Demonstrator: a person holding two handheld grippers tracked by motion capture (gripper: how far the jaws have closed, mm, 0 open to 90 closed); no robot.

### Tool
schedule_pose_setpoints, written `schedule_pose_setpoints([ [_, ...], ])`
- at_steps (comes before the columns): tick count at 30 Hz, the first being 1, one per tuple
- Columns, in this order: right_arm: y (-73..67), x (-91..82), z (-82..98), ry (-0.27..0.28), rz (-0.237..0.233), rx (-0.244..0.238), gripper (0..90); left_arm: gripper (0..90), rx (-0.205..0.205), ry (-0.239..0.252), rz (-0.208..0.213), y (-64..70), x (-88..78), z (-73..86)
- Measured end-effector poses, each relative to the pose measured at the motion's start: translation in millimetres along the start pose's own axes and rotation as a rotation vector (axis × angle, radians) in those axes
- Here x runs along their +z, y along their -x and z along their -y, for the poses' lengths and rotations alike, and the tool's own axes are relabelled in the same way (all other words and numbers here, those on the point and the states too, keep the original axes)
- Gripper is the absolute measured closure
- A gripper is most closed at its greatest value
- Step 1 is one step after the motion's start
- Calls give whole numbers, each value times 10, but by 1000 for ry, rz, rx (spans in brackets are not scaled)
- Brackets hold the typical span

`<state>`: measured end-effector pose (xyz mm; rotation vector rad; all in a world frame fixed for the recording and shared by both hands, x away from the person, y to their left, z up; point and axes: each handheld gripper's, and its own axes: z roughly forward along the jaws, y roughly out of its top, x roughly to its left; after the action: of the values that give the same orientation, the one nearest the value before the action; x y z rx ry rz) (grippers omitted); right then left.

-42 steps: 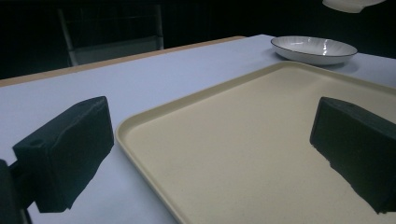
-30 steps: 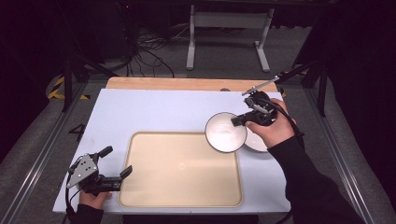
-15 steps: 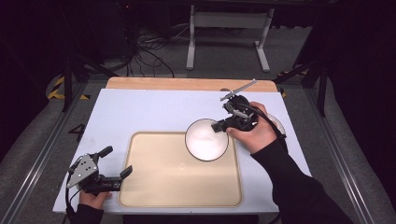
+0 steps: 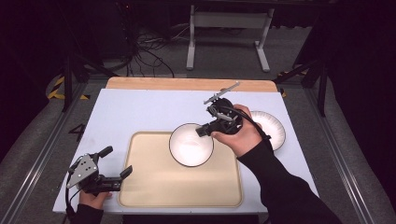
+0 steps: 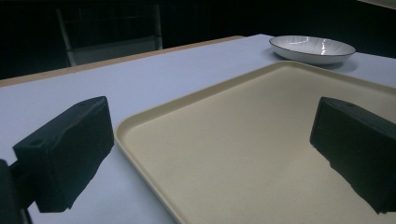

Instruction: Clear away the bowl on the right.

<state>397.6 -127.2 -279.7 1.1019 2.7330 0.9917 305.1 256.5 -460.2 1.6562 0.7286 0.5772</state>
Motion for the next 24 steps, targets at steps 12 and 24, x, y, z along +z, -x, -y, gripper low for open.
schedule_pose_setpoints([
  [12,-52,200,-23,-30,-6,32,814,3,0,0,0,1,0,0],
  [24,29,507,56,-88,-2,47,812,3,2,-2,-1,1,1,0],
])
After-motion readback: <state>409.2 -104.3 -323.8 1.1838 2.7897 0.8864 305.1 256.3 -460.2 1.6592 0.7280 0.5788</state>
